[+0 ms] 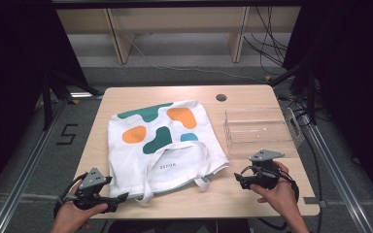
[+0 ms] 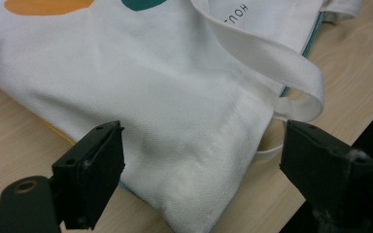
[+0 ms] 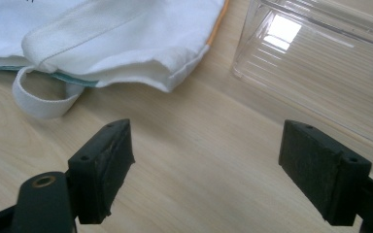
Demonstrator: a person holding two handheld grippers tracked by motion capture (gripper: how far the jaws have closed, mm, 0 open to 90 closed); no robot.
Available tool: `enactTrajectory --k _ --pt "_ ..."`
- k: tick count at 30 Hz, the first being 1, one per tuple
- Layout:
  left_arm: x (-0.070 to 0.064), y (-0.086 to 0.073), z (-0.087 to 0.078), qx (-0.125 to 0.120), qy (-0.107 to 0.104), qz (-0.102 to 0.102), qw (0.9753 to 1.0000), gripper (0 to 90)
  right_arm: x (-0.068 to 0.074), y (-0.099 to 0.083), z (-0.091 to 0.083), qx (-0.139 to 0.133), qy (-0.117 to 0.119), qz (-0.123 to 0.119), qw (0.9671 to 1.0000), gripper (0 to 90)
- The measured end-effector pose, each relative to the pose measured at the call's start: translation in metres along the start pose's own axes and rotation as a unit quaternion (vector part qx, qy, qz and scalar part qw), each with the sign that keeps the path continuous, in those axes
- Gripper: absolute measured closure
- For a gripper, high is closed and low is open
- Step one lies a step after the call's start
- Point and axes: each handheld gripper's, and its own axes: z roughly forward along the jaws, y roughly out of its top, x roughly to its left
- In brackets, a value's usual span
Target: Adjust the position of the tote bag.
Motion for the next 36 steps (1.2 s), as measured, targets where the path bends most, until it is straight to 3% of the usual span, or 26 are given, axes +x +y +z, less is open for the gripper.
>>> enactTrajectory --k 7,8,9,10,12,17,20,25,30,35,36 --pt "0.0 -0.001 0.001 0.004 0.004 -0.002 1.0 15.4 0.0 0.0 0.001 0.0 0.002 -0.009 1.0 21.7" --pt "-0.001 -0.002 0.002 -0.001 0.009 -0.016 0.9998 15.4 0.0 0.0 0.001 -0.001 0.002 -0.008 1.0 21.8" --pt "-0.001 -0.002 0.002 -0.001 0.009 -0.016 0.9998 15.4 0.0 0.0 0.001 -0.001 0.003 -0.01 0.9999 21.8" --pt "0.002 -0.002 0.0 0.016 0.008 0.007 0.9998 15.4 0.0 0.0 0.001 -0.001 0.003 -0.007 1.0 21.9" --pt "0.001 -0.003 0.002 0.016 0.008 -0.003 0.9998 15.4 0.0 -0.001 0.001 0.002 0.002 -0.01 1.0 21.9" --pt "0.002 -0.004 0.002 0.033 0.012 0.006 0.9994 15.5 0.001 0.0 0.001 0.005 0.007 0.003 1.0 22.1" --pt "0.002 -0.005 0.002 0.039 0.013 0.012 0.9991 15.6 -0.001 0.0 0.002 0.002 0.009 -0.007 0.9999 22.1" --pt "0.0 -0.008 0.005 0.042 0.015 0.004 0.999 16.3 -0.002 0.0 0.002 0.008 0.005 -0.008 0.9999 22.1" --pt "-0.002 -0.01 0.01 0.065 0.032 0.008 0.9973 18.6 -0.001 0.0 0.002 0.01 0.01 0.004 0.9999 22.2" --pt "-0.001 -0.009 0.011 0.06 0.043 -0.018 0.9971 24.0 -0.001 0.0 0.002 0.009 0.007 -0.001 0.9999 22.5" --pt "0.003 -0.008 0.012 0.07 0.039 -0.02 0.9966 23.4 0.0 0.0 0.003 0.006 0.006 -0.001 1.0 22.6"
